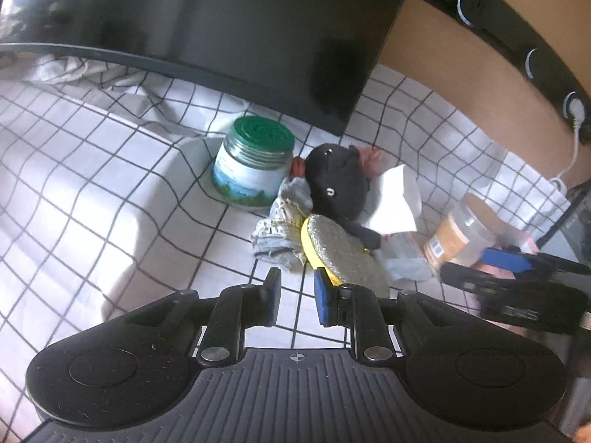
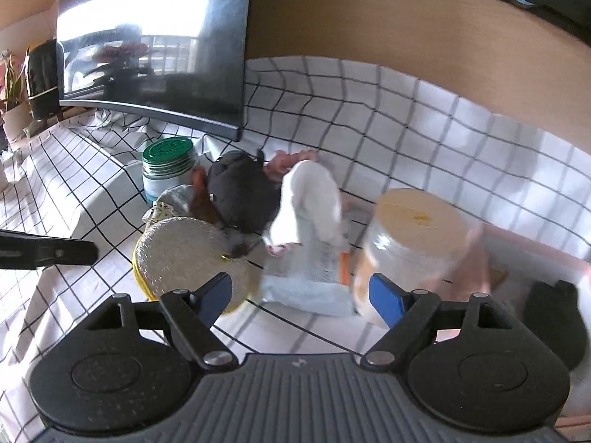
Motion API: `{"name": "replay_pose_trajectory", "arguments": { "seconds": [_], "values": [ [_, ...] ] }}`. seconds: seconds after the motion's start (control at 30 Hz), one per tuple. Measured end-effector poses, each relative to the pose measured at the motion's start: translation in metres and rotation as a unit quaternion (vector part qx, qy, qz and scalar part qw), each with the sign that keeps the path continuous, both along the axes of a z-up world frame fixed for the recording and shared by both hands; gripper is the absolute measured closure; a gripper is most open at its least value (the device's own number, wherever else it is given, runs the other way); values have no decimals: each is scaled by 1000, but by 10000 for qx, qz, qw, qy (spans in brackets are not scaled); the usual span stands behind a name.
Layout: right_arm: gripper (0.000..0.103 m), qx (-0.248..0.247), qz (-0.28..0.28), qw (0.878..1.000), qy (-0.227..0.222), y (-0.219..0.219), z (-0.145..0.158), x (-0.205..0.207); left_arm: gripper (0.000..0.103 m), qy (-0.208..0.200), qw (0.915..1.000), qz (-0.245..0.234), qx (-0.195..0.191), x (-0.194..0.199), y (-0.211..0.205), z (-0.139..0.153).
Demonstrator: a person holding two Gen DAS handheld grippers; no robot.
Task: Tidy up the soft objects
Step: 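Grasp the yellow-rimmed round sponge by its rim with the left tool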
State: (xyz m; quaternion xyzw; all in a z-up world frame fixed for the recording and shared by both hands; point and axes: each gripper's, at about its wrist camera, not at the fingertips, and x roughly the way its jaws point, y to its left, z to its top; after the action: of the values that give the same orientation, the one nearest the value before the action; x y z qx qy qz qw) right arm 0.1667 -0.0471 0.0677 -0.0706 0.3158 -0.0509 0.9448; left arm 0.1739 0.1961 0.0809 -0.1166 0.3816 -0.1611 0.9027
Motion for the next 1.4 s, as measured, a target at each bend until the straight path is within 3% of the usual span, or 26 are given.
{"name": "replay_pose_trajectory", "arguments": {
  "seconds": [0.07, 0.13, 0.2, 0.33, 0.53, 0.63, 0.77, 0.9, 1.0, 1.07, 1.3, 1.33, 1.4],
  "values": [
    [25, 23, 25, 9999, 103, 7, -8, 9, 82, -9, 9999, -121, -88, -1, 4, 1],
    [36, -49, 65, 9996, 268, 14, -17, 18, 82, 51, 9998, -121, -167, 2, 6, 2],
    [39, -87, 151, 9988, 452, 22, -27, 24, 82, 133, 9993, -122, -328, 9, 4, 1],
    [39, -243, 272, 9974, 629, 35, -43, 23, 82, 194, 9992, -205, -284, 26, -10, -6],
    [39, -289, 213, 9984, 426, 33, -36, 15, 82, 456, 9989, -43, -68, 46, -13, -30],
    [39, -187, 42, 9997, 164, 23, -28, 10, 82, 482, 9976, -122, -484, 53, -3, -37],
    [42, -297, -118, 9990, 307, 16, -35, 17, 79, 636, 9900, -463, -1169, 60, 0, -40],
    [42, -312, -21, 9985, 459, 16, -45, 18, 60, 734, 9921, -597, -825, 65, -18, -42],
    [42, -320, 30, 9985, 452, 16, -45, 18, 60, 919, 9927, -434, -649, 71, -26, -51],
    [42, -303, 46, 9985, 459, 14, -46, 18, 60, 1022, 9908, -446, -769, 75, -30, -55],
    [42, -271, 93, 9981, 544, 13, -51, 15, 63, 1119, 9855, -819, -979, 72, -56, -57],
    [42, -278, 98, 9981, 550, 13, -51, 14, 65, 1099, 9861, -829, -929, 70, -60, -57],
    [42, -297, 128, 9976, 611, 14, -53, 13, 80, 1074, 9873, -836, -825, 67, -68, -57]
  ]
}}
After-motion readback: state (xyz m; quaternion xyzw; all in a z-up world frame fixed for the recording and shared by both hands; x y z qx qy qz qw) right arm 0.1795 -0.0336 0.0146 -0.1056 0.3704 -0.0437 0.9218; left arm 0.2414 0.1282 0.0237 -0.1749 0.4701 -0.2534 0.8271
